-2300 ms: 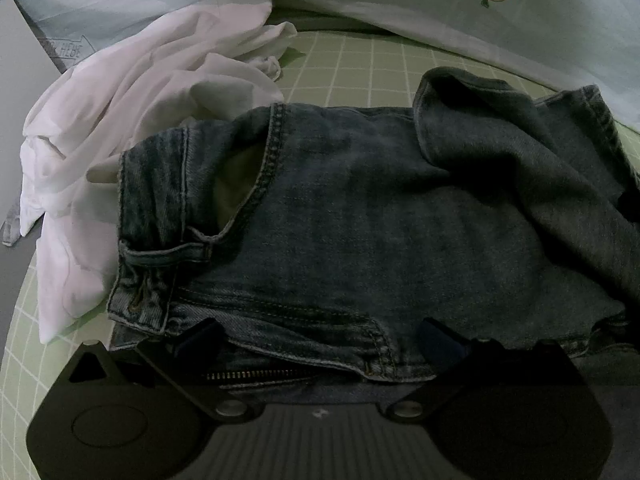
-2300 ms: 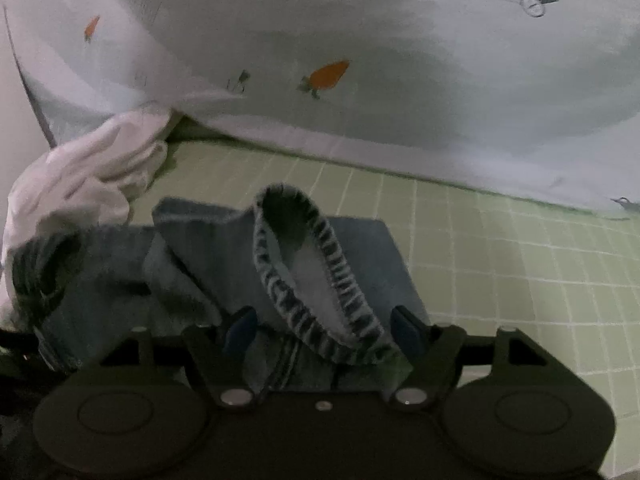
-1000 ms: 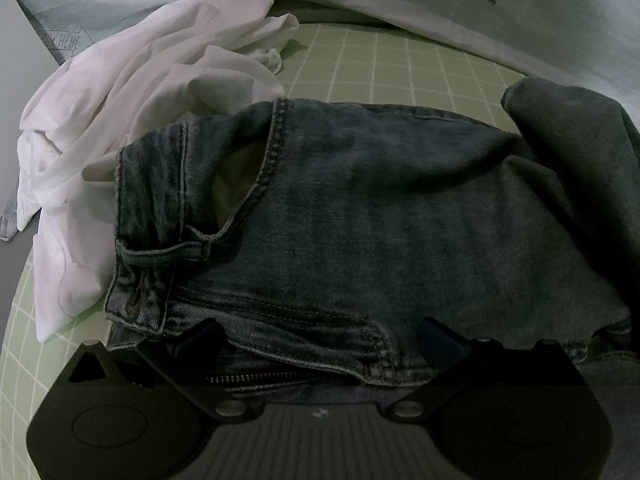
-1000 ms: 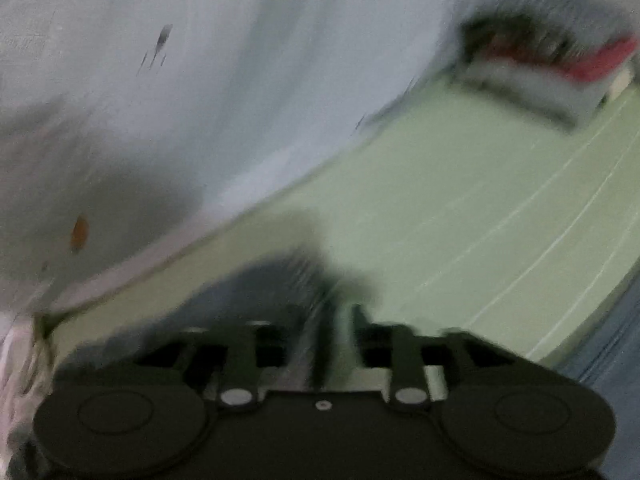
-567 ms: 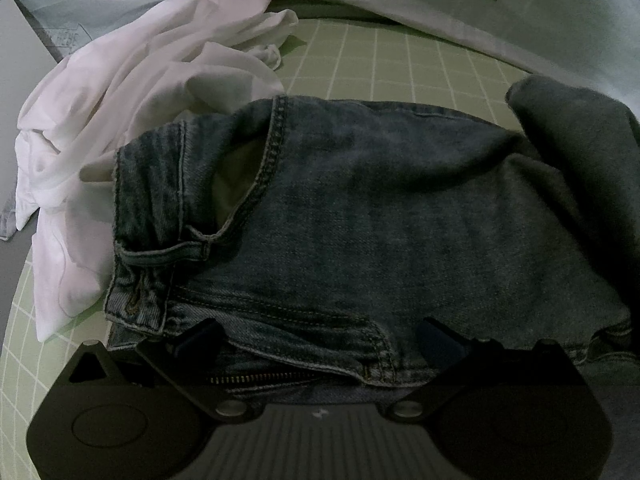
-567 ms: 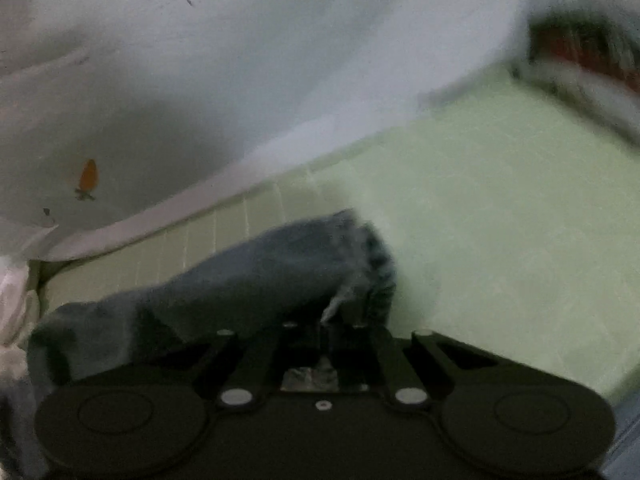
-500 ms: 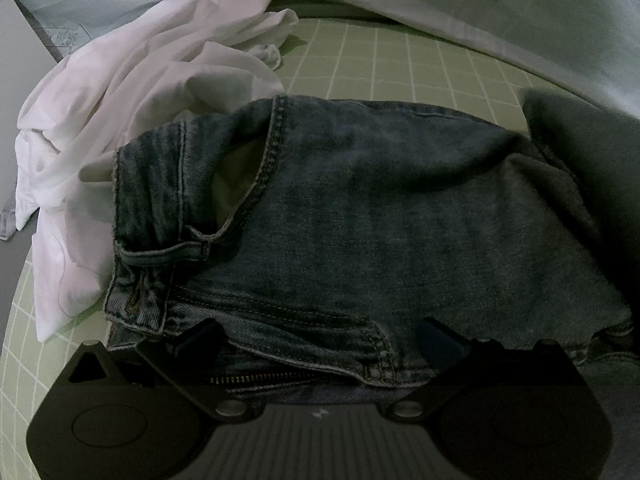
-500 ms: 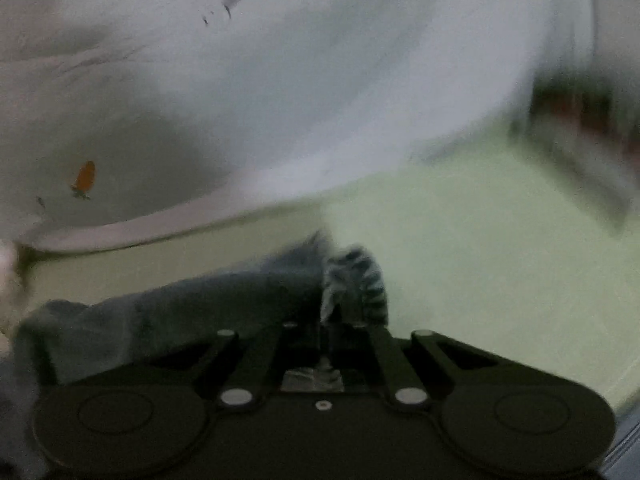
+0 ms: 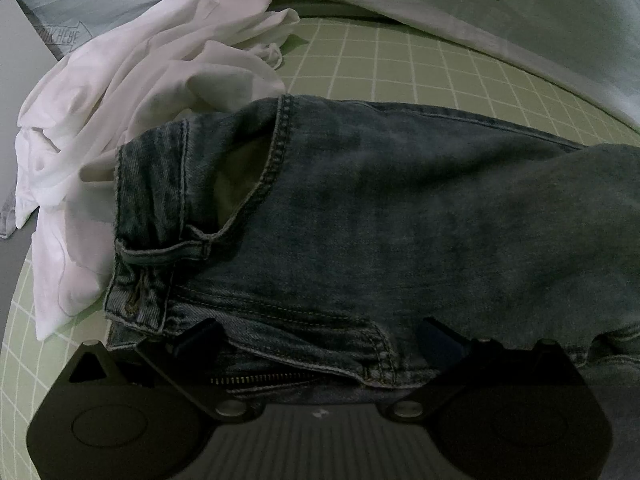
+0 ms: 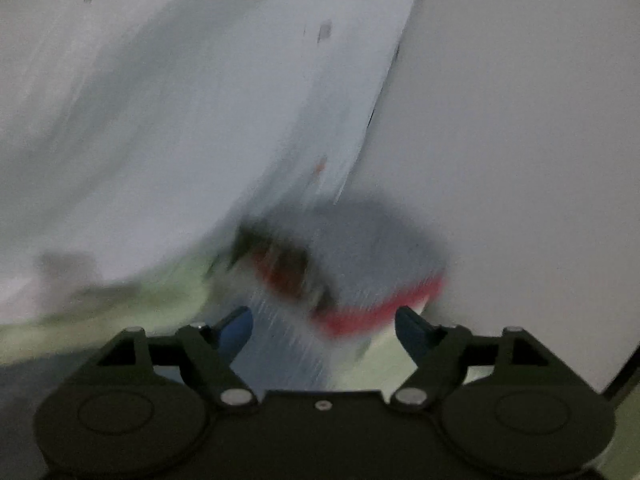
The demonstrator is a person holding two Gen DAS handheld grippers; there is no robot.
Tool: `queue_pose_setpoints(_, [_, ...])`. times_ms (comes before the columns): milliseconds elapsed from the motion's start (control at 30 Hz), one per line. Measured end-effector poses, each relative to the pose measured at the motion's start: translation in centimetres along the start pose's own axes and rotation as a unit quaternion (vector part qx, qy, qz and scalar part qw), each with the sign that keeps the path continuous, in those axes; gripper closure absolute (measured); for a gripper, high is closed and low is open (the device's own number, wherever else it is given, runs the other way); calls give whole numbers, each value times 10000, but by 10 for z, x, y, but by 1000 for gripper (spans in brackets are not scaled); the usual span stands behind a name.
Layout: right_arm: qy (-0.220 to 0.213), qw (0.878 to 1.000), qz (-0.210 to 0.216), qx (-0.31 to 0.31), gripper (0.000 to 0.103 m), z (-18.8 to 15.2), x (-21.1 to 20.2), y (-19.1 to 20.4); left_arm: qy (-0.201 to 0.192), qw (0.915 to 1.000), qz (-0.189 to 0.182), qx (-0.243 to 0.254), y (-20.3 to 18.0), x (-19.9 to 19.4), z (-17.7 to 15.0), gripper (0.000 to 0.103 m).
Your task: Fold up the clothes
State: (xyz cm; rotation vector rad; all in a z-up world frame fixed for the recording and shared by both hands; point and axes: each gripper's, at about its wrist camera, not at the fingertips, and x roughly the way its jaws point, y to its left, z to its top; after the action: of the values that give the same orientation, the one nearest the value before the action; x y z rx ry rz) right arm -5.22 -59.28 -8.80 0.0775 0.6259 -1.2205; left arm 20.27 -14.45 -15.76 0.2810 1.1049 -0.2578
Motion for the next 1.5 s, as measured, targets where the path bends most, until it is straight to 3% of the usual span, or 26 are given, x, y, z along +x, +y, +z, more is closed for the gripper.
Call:
queue_pose_setpoints(100, [700,9967,393,86,24,-43,-1,12,55,10000,-20,41,1,1,2,0])
queue_pose_setpoints(267, [1346,9850,1079,94,22,-88,-14,49,69,9999,-47,106,6,1,2,0])
queue_pose_setpoints(367, [1392,9813,1322,-167,22,-96,-34,67,70,9999,10,-95,15,2,0,0])
queue_pose_setpoints(467, [1324,9788,1509,-405,21,-96,-51,80,128,9990,-158,-408,29,5,-5,0])
queue_pose_setpoints(733, [1307,9734,1833,-426,20,-86,-60,92,81,9989,-217,-402,40,-4,-12,0])
queue_pose_setpoints(867, [1322,9694,1987,-567,20,-90,-65,104,-404,9959,-572,-569,51,-24,-4,6])
queue_pose_setpoints(1000, [1383,9629,2206,-712,20,-94,-70,121,-1018,9925,-312,-599,60,-36,14,8])
queue_pose_setpoints(1100, [1340,9593,2333,-857,20,-94,-78,133,-1124,9882,400,-965,75,-21,30,7])
queue_pose_setpoints(1200, [1301,9560,2443,-977,20,-94,-85,141,-1097,9833,424,-1386,96,-6,35,8])
queue_pose_setpoints(1233, [1305,9553,2457,-1005,20,-94,-86,143,-1098,9822,422,-1465,100,0,37,10])
queue_pose_setpoints(1267, [1310,9546,2468,-1032,20,-94,-87,145,-1108,9812,479,-1509,103,2,38,27])
queue_pose_setpoints(1333, [1321,9541,2464,-1075,20,-96,-89,147,-1067,9783,768,-1602,104,11,43,45])
queue_pose_setpoints(1433, [1347,9546,2399,-1143,20,-97,-94,149,-1102,9695,901,-1993,115,15,46,54])
queue_pose_setpoints(1500, [1365,9554,2343,-1167,20,-97,-95,150,-1117,9696,968,-1951,121,18,49,54])
